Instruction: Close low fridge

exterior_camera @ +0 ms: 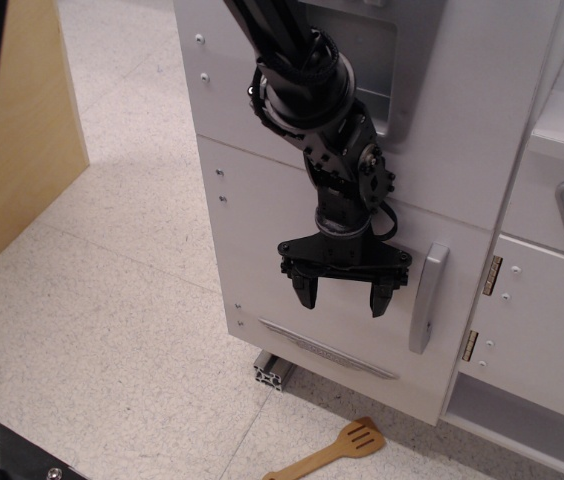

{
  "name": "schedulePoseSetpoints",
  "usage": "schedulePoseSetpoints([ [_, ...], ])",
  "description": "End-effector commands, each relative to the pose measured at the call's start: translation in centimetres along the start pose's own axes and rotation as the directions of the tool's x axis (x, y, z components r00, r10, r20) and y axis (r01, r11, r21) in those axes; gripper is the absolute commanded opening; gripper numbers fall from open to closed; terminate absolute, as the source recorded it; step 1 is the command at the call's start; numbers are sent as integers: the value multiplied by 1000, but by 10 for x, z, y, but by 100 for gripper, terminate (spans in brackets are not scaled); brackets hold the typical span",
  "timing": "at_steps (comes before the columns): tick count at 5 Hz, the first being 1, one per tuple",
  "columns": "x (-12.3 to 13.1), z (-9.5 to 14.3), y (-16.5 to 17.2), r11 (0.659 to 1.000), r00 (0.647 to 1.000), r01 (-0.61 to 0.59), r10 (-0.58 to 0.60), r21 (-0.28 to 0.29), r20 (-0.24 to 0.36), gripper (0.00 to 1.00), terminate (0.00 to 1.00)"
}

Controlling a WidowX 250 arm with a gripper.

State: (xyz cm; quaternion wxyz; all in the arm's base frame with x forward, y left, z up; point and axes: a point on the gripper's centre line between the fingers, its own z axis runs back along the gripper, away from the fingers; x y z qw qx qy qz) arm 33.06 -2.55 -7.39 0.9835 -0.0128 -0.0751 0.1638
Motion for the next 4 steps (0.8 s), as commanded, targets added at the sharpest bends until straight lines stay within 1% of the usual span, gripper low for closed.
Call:
schedulePoseSetpoints([
  [1, 7, 58, 4, 999, 996, 34, -31, -41, 85, 100, 0],
  [2, 3, 68, 10, 999, 996, 43, -41, -24, 76, 100, 0],
  [3, 3, 68, 10, 999, 996, 43, -41, -24, 76, 100, 0],
  [4, 3, 68, 10, 999, 996, 43, -41, -24, 76, 100, 100],
])
